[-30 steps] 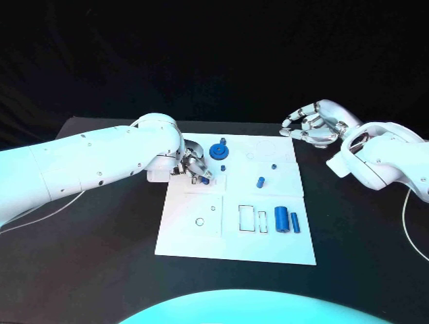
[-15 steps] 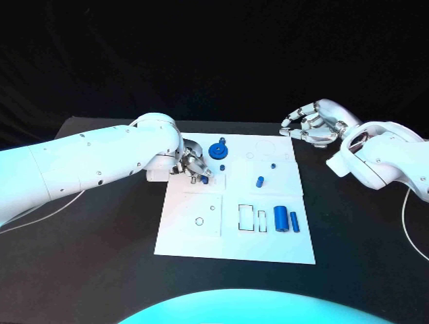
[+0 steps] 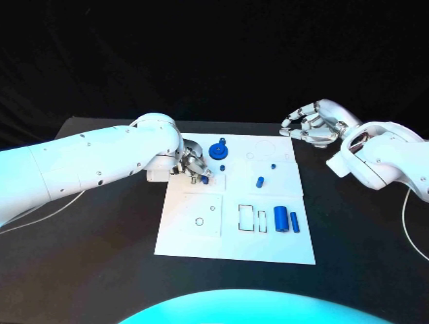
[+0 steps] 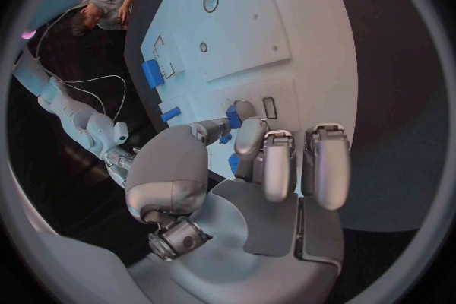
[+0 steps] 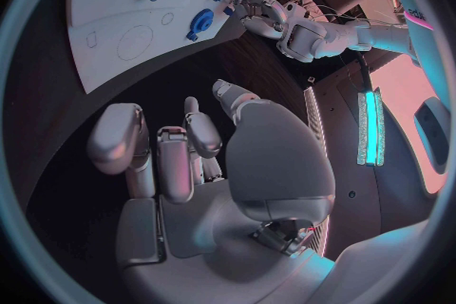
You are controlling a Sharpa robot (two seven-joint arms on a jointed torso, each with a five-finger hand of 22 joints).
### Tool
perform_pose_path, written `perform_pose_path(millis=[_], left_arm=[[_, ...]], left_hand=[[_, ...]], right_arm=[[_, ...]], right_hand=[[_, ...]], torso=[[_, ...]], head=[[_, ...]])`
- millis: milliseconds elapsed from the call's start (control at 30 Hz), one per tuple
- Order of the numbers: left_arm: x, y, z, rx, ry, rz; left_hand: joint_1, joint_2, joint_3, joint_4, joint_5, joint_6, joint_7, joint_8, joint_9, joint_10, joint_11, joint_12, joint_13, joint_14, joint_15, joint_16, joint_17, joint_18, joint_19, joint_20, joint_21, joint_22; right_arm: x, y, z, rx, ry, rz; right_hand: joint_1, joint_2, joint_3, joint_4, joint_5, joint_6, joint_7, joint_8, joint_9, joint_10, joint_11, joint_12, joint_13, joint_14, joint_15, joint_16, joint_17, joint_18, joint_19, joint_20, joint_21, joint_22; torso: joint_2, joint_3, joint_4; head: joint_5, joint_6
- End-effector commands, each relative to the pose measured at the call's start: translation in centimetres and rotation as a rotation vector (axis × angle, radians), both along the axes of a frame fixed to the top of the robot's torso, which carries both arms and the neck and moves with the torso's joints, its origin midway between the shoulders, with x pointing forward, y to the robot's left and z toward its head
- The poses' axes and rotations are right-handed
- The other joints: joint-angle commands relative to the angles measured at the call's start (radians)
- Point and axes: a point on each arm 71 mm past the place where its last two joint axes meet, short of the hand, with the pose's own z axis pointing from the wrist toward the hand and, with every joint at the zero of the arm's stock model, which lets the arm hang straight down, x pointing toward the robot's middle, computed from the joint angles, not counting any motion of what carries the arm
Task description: Assemble the parts on the task board
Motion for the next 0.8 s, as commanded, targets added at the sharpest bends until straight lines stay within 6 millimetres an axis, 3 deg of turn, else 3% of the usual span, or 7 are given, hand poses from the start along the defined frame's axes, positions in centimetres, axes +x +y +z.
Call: perform_pose_path(millis=[33, 800], left_arm=[[-0.13, -0.23, 0.02, -0.011, 0.005, -0.004], [-0.52, -0.22, 0.01, -0.003, 0.021, -0.023]], left_hand=[[-0.004, -0.01, -0.004, 0.0, -0.005, 0.002, 0.001, 0.001, 0.0, 0.007, -0.001, 0.0, -0.001, 0.106, -0.009, 0.004, 0.263, -0.014, 0.063, -0.008, 0.002, 0.162], [0.005, -0.01, -0.006, -0.008, -0.002, 0.002, 0.0, 0.002, 0.001, 0.007, -0.002, 0.0, -0.001, 0.106, -0.009, 0.004, 0.263, -0.015, 0.064, -0.008, 0.003, 0.163]], right_arm=[[-0.06, 0.12, -0.07, -0.004, 0.005, 0.014], [-0.02, 0.12, -0.08, -0.004, 0.005, 0.014]], right_hand=[[-0.003, 0.0, 0.0, 0.004, 0.004, -0.008, 0.0, 0.005, 0.001, -0.006, 0.002, -0.003, -0.001, 0.041, 0.003, -0.006, 0.073, 0.001, -0.008, 0.0, 0.006, 0.001], [-0.003, 0.0, 0.0, 0.004, 0.004, -0.008, 0.0, 0.005, 0.001, -0.006, 0.002, -0.003, -0.001, 0.041, 0.003, -0.006, 0.073, 0.001, -0.008, 0.0, 0.006, 0.001]], torso=[[0.0, -0.0004, -0.0003], [0.0, 0.0001, 0.0]], head=[[0.0, -0.001], [0.001, -0.004]])
